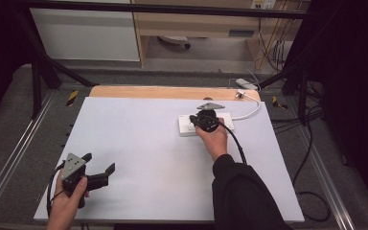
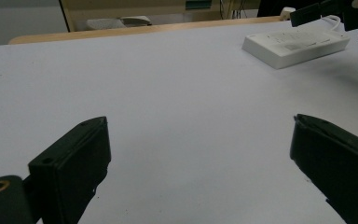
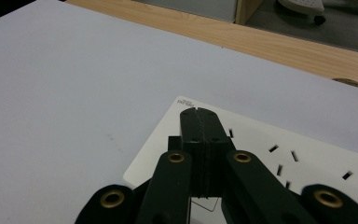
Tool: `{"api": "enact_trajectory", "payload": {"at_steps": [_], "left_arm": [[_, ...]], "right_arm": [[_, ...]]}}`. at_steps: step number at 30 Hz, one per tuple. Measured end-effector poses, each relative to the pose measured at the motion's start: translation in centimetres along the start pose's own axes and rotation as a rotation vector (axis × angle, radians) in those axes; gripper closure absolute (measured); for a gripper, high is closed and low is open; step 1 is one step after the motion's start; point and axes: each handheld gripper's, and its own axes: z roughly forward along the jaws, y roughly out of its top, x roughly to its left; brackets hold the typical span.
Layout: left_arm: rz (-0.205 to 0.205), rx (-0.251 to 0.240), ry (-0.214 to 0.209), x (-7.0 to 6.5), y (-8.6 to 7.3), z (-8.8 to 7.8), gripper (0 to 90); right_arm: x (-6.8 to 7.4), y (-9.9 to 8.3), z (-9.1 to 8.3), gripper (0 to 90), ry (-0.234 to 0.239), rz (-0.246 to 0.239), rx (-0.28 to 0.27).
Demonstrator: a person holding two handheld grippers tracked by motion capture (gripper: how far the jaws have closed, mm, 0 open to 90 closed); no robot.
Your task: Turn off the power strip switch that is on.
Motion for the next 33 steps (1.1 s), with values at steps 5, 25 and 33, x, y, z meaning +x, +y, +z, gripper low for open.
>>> {"api": "enact_trajectory", "payload": {"at_steps": [5,25,33], "left_arm": [[0.000,-0.001,0.000,0.0,0.0,0.0,5.1],[-0.004,-0.001,0.004,0.1,-0.1,0.0,5.1],[-0.003,-0.001,0.002,0.1,-0.1,0.0,5.1]], "right_arm": [[0.0,-0.2,0.1,90.0,-0.001,0.000,0.009],[0.7,-1.7,0.8,90.0,0.007,0.021,0.036],[0.9,-1.9,1.0,90.0,0.004,0.015,0.046]]}}
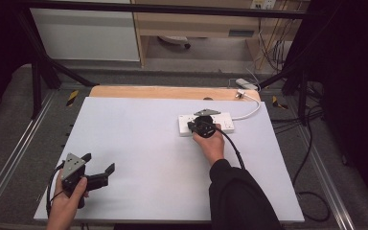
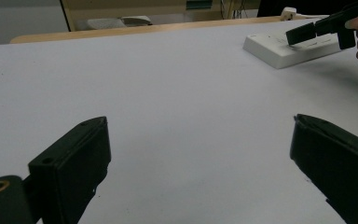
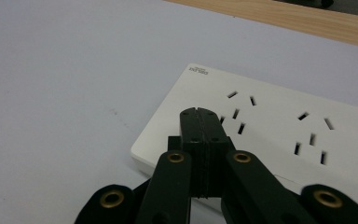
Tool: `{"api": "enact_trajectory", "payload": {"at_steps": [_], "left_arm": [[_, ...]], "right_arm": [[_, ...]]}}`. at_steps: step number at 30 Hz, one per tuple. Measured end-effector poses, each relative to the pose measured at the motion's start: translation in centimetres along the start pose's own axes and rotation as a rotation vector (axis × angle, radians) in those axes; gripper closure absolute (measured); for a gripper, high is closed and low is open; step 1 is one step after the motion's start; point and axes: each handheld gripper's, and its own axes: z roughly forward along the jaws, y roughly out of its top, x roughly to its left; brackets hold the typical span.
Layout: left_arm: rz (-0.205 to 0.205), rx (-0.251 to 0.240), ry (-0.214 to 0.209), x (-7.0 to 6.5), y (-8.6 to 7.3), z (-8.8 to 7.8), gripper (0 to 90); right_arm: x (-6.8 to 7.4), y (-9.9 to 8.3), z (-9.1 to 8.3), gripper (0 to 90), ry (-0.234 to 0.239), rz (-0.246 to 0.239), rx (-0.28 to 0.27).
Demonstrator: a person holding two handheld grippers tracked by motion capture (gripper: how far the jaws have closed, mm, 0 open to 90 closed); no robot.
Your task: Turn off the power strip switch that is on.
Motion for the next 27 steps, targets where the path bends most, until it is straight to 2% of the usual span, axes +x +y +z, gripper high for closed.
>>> {"api": "enact_trajectory", "payload": {"at_steps": [11,27], "left_arm": [[0.006,-0.002,0.002,0.0,0.1,0.0,5.1],[0.014,0.005,0.003,-0.1,0.0,0.0,5.1]], "right_arm": [[-0.1,-0.2,-0.1,90.0,-0.004,-0.005,0.004],[-0.5,-1.1,-0.4,90.0,-0.007,0.010,-0.031]]}}
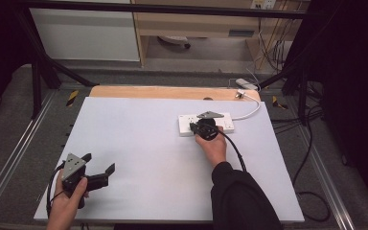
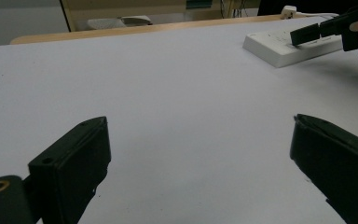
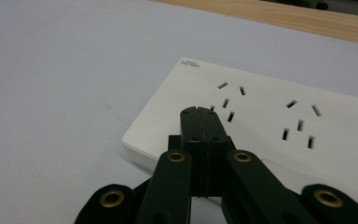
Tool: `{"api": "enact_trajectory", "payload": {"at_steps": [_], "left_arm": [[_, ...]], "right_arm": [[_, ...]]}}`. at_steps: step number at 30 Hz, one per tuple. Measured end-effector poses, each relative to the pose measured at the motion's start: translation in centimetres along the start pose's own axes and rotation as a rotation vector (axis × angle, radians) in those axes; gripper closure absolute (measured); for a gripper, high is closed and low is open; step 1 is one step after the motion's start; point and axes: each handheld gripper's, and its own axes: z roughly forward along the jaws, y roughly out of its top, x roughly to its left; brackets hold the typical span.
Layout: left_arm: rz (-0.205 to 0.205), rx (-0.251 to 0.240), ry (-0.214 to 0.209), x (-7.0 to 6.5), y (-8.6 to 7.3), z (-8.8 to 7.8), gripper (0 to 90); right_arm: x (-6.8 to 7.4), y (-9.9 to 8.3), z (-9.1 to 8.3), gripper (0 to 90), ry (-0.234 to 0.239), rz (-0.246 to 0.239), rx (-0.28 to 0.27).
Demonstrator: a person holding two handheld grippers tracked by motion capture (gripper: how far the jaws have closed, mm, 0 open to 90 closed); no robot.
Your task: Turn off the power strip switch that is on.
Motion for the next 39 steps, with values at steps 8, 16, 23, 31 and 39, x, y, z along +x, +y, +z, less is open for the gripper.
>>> {"api": "enact_trajectory", "payload": {"at_steps": [8,16,23,31,39], "left_arm": [[-0.004,-0.003,-0.001,0.02,0.01,0.00,5.0],[-0.002,0.000,-0.002,0.04,0.00,0.00,5.1],[-0.005,-0.002,-0.001,0.04,0.00,-0.02,5.1],[-0.002,0.001,-0.001,0.07,0.00,-0.02,5.1],[-0.002,0.000,-0.001,0.07,0.01,-0.01,5.1]], "right_arm": [[0.10,-0.11,0.06,90.0,-0.003,-0.002,-0.012],[0.21,-0.18,0.09,90.0,-0.006,-0.006,-0.018],[0.27,-0.23,0.12,90.0,-0.010,-0.018,-0.021],[0.33,-0.26,0.14,90.0,-0.011,-0.018,-0.023],[0.44,-0.31,0.19,90.0,-0.016,-0.027,-0.025]]}}
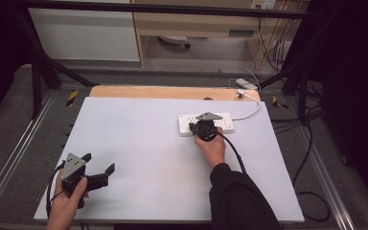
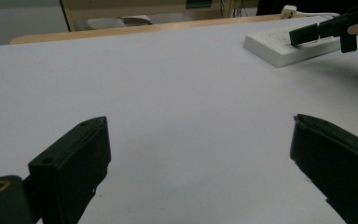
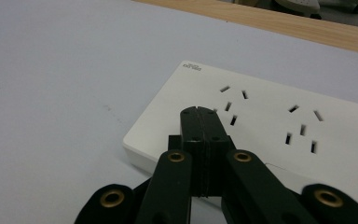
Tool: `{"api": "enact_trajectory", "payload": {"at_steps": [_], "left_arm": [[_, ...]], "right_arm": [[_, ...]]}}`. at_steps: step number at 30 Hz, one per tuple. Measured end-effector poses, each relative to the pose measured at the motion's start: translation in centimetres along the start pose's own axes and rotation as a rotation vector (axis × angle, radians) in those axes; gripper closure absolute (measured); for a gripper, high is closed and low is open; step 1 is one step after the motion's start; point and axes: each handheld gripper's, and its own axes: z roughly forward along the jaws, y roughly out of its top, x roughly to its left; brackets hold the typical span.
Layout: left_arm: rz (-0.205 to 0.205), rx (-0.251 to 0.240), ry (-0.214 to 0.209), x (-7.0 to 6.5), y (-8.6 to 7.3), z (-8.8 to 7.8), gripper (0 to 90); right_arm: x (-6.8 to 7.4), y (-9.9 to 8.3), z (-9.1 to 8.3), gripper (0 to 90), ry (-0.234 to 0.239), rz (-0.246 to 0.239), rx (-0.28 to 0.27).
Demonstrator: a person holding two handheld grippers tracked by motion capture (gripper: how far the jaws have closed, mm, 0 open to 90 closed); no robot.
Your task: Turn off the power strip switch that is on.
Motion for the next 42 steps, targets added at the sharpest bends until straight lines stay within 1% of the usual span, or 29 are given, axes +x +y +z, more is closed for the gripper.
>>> {"api": "enact_trajectory", "payload": {"at_steps": [1,3,5,6,11,17,20,23,26,35,37,40,42], "left_arm": [[0.000,0.000,0.000,0.0,0.0,0.0,5.1],[0.000,0.000,0.001,0.0,0.0,0.0,5.1],[0.001,0.000,0.001,0.0,0.0,0.0,5.0],[0.001,-0.001,0.002,0.0,0.0,0.0,5.1],[-0.002,-0.002,0.000,0.1,0.0,0.0,5.1],[-0.002,-0.003,0.001,0.1,0.0,0.0,5.1],[0.000,-0.003,0.000,0.2,0.0,-0.1,5.1],[0.004,0.000,0.000,0.2,0.0,-0.1,5.1],[0.002,-0.002,0.000,0.2,0.0,0.0,5.1],[0.005,-0.001,0.002,0.2,0.0,-0.1,5.1],[0.007,0.000,0.003,0.2,0.0,-0.1,5.1],[0.007,0.003,0.006,0.2,-0.1,0.0,5.1],[0.009,0.005,0.008,0.2,-0.1,-0.1,5.1]], "right_arm": [[0.0,0.0,0.0,90.0,0.003,0.002,0.004],[0.3,-0.1,0.2,90.0,0.018,-0.011,-0.002],[0.7,0.1,0.4,90.0,0.014,-0.025,-0.001],[0.8,0.1,0.5,90.0,0.015,-0.017,-0.003],[0.7,0.1,0.5,90.0,0.015,-0.021,-0.002],[0.7,0.1,0.6,90.0,0.016,-0.008,-0.006],[0.7,0.2,0.5,90.0,0.007,-0.020,0.000],[0.5,0.3,0.4,90.0,-0.002,-0.013,-0.006],[0.4,0.3,0.3,90.0,-0.003,-0.019,-0.002],[0.5,0.6,0.1,90.0,0.000,-0.013,-0.013],[0.4,0.7,0.0,90.0,0.000,-0.019,-0.013],[0.3,0.8,-0.3,90.0,0.004,-0.007,-0.018],[0.3,0.9,-0.4,90.0,0.006,-0.011,-0.020]]}}
